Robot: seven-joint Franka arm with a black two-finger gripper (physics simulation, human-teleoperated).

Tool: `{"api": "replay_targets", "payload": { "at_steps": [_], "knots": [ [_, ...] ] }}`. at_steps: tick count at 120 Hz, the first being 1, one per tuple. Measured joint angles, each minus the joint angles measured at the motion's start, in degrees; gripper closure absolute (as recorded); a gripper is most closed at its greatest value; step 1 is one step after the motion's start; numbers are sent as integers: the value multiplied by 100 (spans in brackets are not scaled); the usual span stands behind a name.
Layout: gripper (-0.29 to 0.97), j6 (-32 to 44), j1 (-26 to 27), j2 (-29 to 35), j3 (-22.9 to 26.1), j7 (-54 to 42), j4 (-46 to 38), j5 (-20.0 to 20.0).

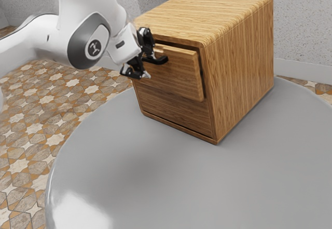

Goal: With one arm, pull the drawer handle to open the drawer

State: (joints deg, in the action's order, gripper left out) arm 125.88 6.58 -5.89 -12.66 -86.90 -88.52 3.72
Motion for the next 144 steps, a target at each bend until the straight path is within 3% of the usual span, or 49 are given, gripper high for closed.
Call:
{"api": "replay_targets", "payload": {
  "at_steps": [16, 45, 72, 92, 104, 144],
  "knots": [
    [47, 6, 86, 312, -11, 24, -307, 18],
    [38, 18, 133, 598, -12, 78, -764, 48],
    [46, 27, 140, 820, -18, 122, -999, 74],
    [34, 21, 142, 1059, -16, 155, -1307, 123],
    [43, 26, 148, 1211, -24, 179, -1465, 198],
    [48, 12, 18, 1812, -20, 266, -2067, 393]
  ]
}}
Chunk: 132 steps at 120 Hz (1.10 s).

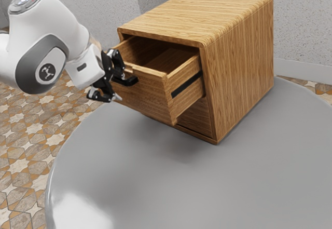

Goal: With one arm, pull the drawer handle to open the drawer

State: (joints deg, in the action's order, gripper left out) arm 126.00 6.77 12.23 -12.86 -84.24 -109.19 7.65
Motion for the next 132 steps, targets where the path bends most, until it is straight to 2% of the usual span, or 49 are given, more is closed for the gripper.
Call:
{"api": "replay_targets", "payload": {
  "at_steps": [26, 46, 54, 132],
  "knots": [
    [43, 3, -58, 380, 5, 69, -391, 117],
    [50, -8, -96, 724, 18, 108, -687, 129],
    [45, -5, -108, 834, 25, 124, -806, 107],
    [51, -23, -240, 1891, 105, 286, -1698, 355]
  ]
}}
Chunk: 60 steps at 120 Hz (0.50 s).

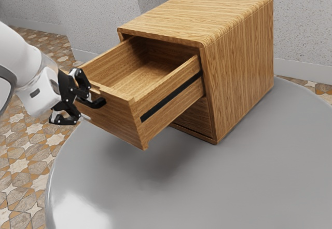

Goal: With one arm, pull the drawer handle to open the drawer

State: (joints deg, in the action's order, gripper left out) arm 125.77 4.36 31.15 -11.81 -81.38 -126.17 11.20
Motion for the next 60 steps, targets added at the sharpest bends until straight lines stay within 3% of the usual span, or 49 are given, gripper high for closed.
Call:
{"api": "replay_targets", "payload": {
  "at_steps": [24, 39, 60],
  "knots": [
    [46, -16, -16, 22, 21, 25, 3, 5],
    [57, -5, -23, 27, 47, 39, 33, -5],
    [44, -13, -8, 30, 107, 54, 116, 4]
  ]
}}
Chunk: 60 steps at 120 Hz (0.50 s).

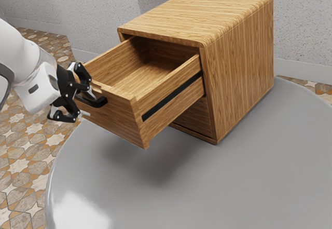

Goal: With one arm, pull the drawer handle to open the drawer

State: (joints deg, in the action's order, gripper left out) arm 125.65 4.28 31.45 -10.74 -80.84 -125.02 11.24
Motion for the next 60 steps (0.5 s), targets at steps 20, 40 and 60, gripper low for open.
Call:
{"api": "replay_targets", "payload": {
  "at_steps": [20, 40, 60],
  "knots": [
    [28, -4, 4, 4, 44, 12, 48, 6],
    [19, -37, 0, 51, 156, 25, 229, 8],
    [9, -1153, 442, 143, 678, 922, 1204, -126]
  ]
}}
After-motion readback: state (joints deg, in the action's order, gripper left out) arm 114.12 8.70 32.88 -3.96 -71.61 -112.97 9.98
